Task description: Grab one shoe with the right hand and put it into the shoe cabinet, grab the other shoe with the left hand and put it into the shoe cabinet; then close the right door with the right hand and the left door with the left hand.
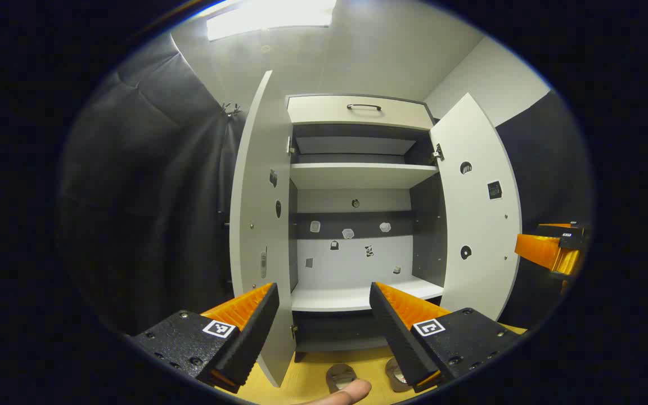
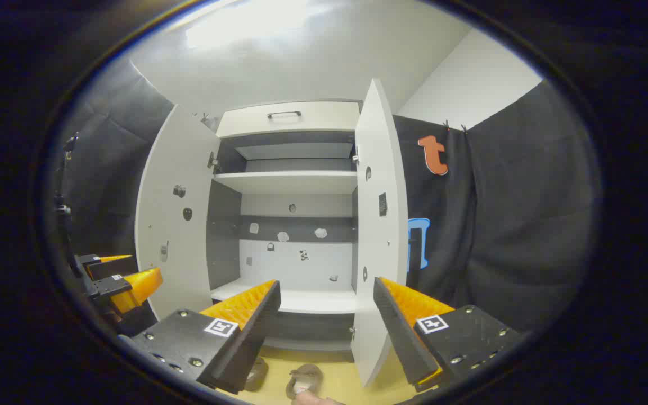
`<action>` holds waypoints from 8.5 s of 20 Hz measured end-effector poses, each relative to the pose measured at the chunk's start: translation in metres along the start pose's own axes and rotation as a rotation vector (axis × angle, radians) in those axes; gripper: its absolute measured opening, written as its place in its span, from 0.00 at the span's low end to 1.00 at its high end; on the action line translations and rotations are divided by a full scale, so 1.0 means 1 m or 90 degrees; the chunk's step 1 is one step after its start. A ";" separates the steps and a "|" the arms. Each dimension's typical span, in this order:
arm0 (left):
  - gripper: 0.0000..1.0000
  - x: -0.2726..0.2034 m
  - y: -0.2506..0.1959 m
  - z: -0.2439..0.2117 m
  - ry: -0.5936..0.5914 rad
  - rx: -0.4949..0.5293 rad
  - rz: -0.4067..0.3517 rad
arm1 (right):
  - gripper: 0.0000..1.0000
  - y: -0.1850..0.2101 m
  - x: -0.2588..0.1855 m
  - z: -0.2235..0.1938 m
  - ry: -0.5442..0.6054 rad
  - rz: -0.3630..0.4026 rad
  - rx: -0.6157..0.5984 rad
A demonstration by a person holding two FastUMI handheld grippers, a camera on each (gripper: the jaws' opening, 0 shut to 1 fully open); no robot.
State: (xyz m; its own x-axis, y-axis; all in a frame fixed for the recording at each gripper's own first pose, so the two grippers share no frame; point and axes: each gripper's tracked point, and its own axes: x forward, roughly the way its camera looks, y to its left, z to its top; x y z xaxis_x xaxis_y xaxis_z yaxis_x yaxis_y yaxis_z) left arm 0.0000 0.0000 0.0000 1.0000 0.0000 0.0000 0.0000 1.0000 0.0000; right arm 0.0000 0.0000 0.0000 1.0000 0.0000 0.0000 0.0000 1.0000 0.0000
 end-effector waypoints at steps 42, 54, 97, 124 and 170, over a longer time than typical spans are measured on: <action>0.99 0.053 -0.025 -0.060 -0.071 -0.040 -0.054 | 0.86 0.078 0.045 -0.492 0.450 0.026 -0.018; 0.99 0.137 -0.033 -0.135 0.037 0.011 -0.091 | 0.24 0.095 0.078 -0.530 0.481 0.030 0.036; 0.99 0.159 -0.015 -0.150 0.071 -0.028 -0.091 | 0.05 0.096 0.361 -0.128 0.225 0.065 -0.101; 0.99 0.157 -0.033 -0.158 0.086 -0.032 -0.091 | 0.98 0.101 0.333 -0.140 0.214 0.059 -0.051; 0.01 0.036 -0.033 -0.468 0.471 -0.052 -0.064 | 0.99 0.032 0.011 -0.229 0.080 0.035 0.099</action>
State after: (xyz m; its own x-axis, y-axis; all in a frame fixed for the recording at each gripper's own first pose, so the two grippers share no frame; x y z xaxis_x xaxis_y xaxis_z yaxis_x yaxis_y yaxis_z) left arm 0.0355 -0.0331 -0.4678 0.7337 -0.1207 -0.6686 0.0627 0.9919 -0.1102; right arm 0.0109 0.0323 -0.2287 0.9905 0.0651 -0.1211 -0.0456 0.9865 0.1573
